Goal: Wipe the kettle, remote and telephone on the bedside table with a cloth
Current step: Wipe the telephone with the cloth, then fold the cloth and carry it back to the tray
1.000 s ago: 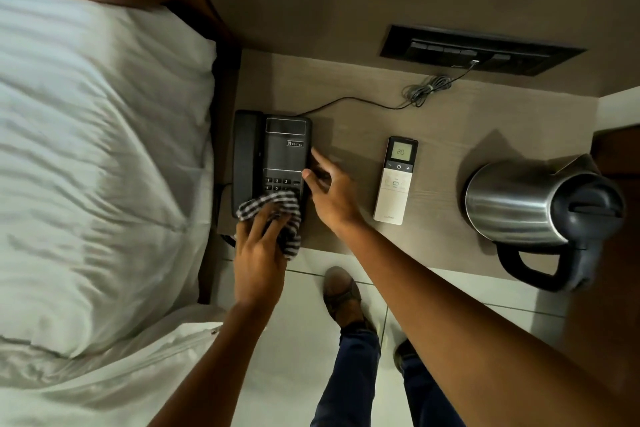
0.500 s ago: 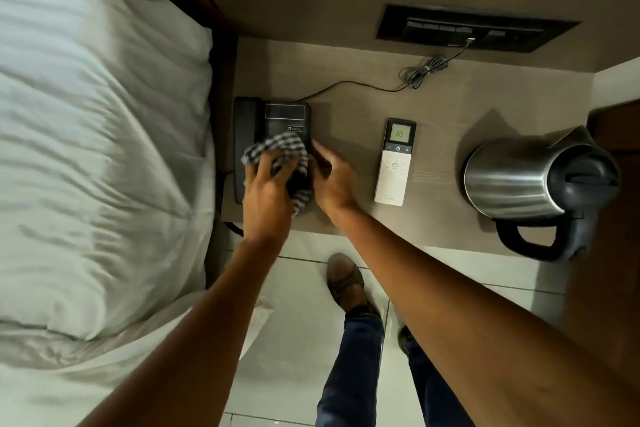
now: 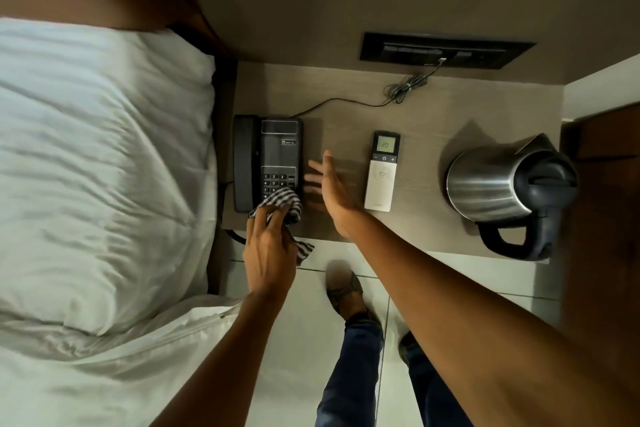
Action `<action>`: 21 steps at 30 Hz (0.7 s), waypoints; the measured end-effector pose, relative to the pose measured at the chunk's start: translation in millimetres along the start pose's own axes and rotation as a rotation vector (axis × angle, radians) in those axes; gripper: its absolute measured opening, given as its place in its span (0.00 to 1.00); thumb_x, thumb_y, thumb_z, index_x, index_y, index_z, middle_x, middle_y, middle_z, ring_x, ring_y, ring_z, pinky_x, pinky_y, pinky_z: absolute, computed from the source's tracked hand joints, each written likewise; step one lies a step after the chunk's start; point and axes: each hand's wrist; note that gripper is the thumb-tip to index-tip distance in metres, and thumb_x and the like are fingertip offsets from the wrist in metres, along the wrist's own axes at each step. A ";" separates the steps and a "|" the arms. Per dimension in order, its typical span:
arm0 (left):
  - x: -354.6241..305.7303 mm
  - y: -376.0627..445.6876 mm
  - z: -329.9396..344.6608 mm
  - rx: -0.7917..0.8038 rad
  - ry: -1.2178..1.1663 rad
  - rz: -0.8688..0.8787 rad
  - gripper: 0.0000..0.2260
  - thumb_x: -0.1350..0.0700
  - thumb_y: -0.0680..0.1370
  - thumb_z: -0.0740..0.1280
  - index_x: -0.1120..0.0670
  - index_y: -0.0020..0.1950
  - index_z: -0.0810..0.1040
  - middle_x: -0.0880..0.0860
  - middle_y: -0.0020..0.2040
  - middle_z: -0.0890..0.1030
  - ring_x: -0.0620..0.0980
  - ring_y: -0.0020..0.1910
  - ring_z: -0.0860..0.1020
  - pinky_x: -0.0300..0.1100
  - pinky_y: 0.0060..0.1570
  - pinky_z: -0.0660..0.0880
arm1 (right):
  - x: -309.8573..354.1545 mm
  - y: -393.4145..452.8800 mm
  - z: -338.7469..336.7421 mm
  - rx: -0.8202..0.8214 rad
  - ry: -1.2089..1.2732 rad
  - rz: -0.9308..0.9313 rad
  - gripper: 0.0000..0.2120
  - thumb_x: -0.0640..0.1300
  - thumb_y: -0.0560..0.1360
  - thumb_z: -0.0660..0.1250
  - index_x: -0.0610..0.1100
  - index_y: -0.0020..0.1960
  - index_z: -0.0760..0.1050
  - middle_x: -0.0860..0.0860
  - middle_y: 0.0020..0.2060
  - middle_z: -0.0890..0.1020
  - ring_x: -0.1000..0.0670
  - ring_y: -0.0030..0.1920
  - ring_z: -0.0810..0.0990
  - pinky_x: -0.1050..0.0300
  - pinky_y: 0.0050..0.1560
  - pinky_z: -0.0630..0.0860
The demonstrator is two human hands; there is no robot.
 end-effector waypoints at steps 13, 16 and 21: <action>-141.3 10.5 -64.6 -0.127 -0.282 0.168 0.16 0.61 0.81 0.60 0.54 0.67 0.76 0.51 0.58 0.77 0.47 0.51 0.78 0.34 0.48 0.75 | 56.1 -101.4 -67.5 0.031 -0.035 -0.126 0.37 0.75 0.80 0.52 0.53 0.75 0.76 0.44 0.70 0.82 0.47 0.61 0.83 0.52 0.56 0.80; -186.4 4.2 -90.2 -0.098 -0.495 0.076 0.16 0.65 0.81 0.61 0.51 0.64 0.78 0.46 0.55 0.79 0.40 0.50 0.80 0.40 0.52 0.80 | 80.6 -141.5 -95.0 0.046 0.013 -0.145 0.39 0.78 0.78 0.52 0.54 0.78 0.72 0.47 0.73 0.79 0.47 0.65 0.81 0.47 0.63 0.80; -252.7 -11.1 -137.6 0.013 -0.803 -0.006 0.11 0.63 0.82 0.65 0.49 0.58 0.80 0.50 0.52 0.85 0.48 0.53 0.84 0.47 0.51 0.83 | 123.7 -212.3 -139.0 0.009 0.096 -0.222 0.41 0.77 0.72 0.62 0.53 0.76 0.75 0.49 0.72 0.81 0.46 0.70 0.80 0.44 0.74 0.75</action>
Point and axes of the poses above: each hand's wrist, its own y-axis towards the middle knuckle, its own z-axis out of the palm, x = y × z
